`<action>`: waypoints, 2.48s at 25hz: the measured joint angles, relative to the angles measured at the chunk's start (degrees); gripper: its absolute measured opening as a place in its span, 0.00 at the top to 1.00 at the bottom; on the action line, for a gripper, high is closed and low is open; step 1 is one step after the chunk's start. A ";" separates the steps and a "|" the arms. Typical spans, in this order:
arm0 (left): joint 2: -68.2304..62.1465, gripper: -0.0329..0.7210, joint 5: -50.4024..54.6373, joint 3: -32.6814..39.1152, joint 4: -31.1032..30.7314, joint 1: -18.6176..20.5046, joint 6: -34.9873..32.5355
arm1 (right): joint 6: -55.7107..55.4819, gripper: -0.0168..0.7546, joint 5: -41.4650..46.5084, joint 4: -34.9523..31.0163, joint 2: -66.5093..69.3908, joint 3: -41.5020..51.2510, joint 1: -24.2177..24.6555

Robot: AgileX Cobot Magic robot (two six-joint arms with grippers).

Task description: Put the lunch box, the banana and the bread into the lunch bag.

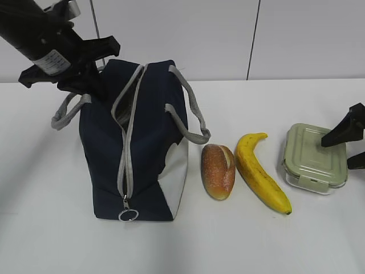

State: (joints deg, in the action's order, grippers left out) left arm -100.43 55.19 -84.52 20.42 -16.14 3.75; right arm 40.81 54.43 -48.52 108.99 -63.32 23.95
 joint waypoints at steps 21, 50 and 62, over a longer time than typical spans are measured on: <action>0.00 0.96 0.00 0.00 -0.22 0.00 0.00 | 5.66 0.22 2.02 -5.24 6.13 -0.53 0.10; 0.00 0.96 0.23 0.00 1.25 0.00 0.00 | 12.39 0.49 9.53 -32.33 3.21 -3.99 -3.40; 0.00 0.96 0.23 0.00 5.43 0.00 -1.92 | 0.24 0.49 11.80 -34.67 -2.96 -16.11 -22.26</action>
State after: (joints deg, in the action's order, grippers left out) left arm -100.43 55.41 -84.52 25.85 -16.14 1.83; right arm 41.06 66.23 -83.19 106.03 -79.44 1.69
